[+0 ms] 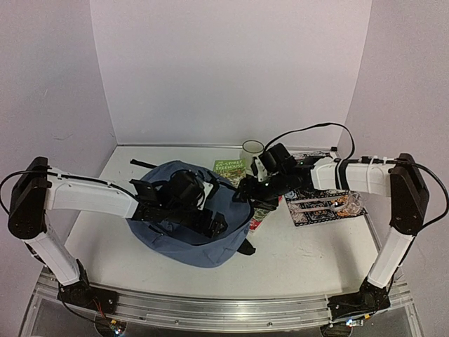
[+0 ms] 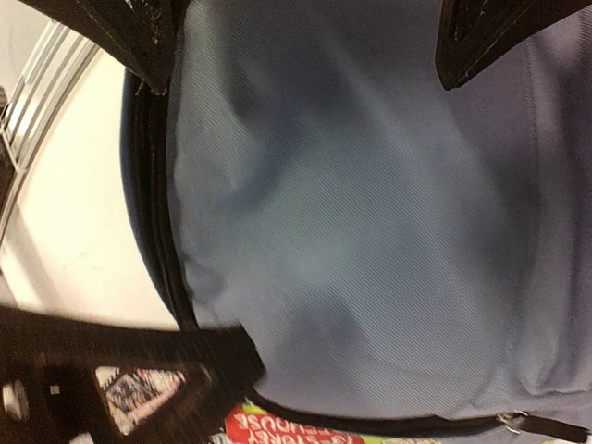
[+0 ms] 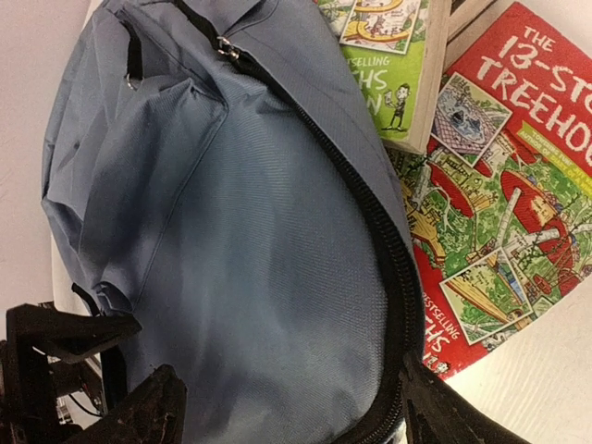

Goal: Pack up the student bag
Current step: Pick up the largest pocket of the bag from the student bag.

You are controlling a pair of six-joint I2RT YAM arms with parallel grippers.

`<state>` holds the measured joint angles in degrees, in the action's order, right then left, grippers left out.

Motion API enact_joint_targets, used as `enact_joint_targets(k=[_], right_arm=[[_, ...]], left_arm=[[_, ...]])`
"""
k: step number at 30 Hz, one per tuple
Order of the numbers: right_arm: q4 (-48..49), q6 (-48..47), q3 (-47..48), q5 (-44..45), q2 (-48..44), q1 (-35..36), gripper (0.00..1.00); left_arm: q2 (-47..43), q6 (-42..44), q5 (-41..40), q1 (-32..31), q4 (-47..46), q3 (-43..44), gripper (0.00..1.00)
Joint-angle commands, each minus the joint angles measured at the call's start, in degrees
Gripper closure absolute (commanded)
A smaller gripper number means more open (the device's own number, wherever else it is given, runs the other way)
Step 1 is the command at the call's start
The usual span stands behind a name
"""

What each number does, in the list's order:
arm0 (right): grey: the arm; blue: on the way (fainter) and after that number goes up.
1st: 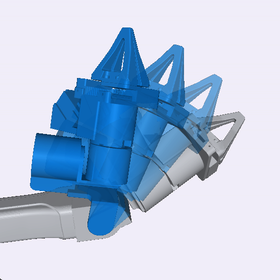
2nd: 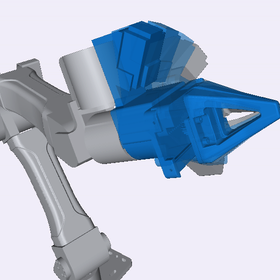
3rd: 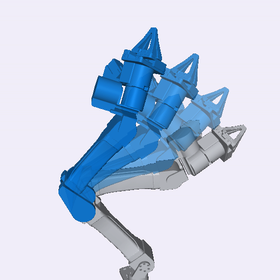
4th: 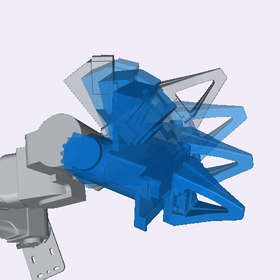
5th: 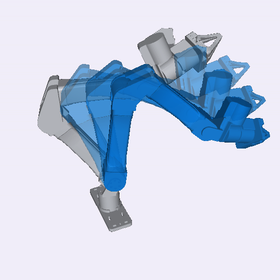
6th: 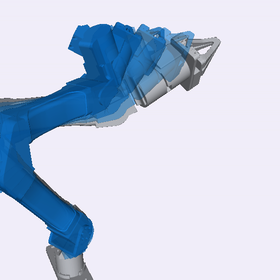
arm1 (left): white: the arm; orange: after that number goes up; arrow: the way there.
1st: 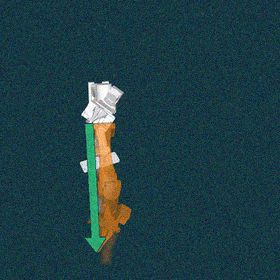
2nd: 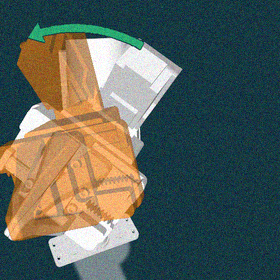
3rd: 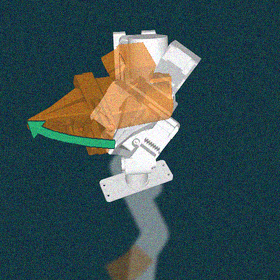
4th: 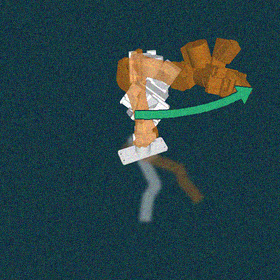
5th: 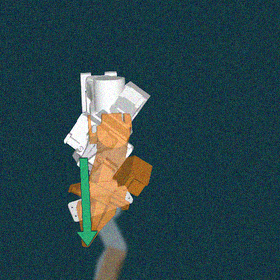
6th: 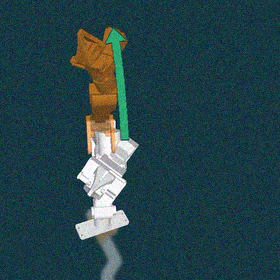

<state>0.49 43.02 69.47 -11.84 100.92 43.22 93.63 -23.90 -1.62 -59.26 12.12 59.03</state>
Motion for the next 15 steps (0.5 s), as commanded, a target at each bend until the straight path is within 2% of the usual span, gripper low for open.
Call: enact_joint_targets(k=[1,15], right_arm=[[-2.68,1.65,-1.55,1.72,-3.00,0.28,0.20],[-0.93,0.41,0.18,-4.00,-1.35,2.06,0.26]], left_arm=[[1.93,1.75,-2.97,-2.05,-2.07,-0.94,0.01],[6.05,0.96,-10.57,-6.68,-3.25,-1.42,0.01]])
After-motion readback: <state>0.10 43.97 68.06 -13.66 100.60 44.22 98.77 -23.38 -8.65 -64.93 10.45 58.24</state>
